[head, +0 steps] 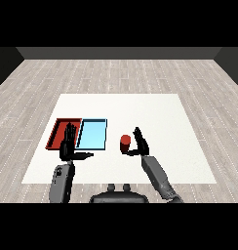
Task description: Pick the red can and put it in the red box
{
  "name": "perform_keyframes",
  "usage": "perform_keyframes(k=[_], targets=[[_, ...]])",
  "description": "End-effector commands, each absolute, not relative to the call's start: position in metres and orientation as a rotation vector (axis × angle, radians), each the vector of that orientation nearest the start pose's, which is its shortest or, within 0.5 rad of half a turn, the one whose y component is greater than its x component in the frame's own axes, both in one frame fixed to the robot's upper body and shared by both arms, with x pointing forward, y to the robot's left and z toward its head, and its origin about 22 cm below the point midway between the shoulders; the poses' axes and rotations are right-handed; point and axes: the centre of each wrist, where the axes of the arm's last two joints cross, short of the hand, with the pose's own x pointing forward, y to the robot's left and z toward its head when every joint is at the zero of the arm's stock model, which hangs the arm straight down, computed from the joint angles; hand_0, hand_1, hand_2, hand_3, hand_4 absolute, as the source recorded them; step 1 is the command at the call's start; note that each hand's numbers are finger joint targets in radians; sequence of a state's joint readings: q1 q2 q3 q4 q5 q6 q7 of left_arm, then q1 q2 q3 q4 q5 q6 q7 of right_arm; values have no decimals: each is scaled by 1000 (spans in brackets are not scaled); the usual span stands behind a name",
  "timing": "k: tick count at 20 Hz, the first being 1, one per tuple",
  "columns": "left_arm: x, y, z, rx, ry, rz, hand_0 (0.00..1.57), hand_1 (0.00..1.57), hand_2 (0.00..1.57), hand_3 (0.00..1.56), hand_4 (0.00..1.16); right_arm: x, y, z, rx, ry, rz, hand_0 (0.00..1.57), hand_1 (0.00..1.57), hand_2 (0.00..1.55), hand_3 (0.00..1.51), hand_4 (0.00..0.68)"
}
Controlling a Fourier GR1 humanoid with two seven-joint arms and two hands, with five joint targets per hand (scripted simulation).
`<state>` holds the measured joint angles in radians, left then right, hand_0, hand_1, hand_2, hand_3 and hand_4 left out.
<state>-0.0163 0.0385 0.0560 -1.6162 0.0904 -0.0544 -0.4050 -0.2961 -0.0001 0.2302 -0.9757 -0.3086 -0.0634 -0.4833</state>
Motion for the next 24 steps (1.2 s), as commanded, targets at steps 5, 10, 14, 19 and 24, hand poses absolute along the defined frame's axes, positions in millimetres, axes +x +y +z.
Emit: perform_keyframes(k=[5,10,14,19,24], targets=[[242,252,32,-34,-2029,33,0,0,0,0,0,282,-118,-67,344,-1645,-36,0,0,0,0,0],[242,240,18,-56,-2050,45,0,0,0,0,0,303,-141,-76,334,-1647,-10,0,0,0,0,0],[243,239,5,-48,-2050,50,0,0,0,0,0,305,-114,-72,366,-1624,-21,0,0,0,0,0],[247,255,5,-22,-2027,52,0,0,0,0,0,321,-124,-61,349,-1619,-11,0,0,0,0,0],[242,273,9,-33,-2075,60,0,0,0,0,0,319,-100,-78,326,-1605,8,0,0,0,0,0]])
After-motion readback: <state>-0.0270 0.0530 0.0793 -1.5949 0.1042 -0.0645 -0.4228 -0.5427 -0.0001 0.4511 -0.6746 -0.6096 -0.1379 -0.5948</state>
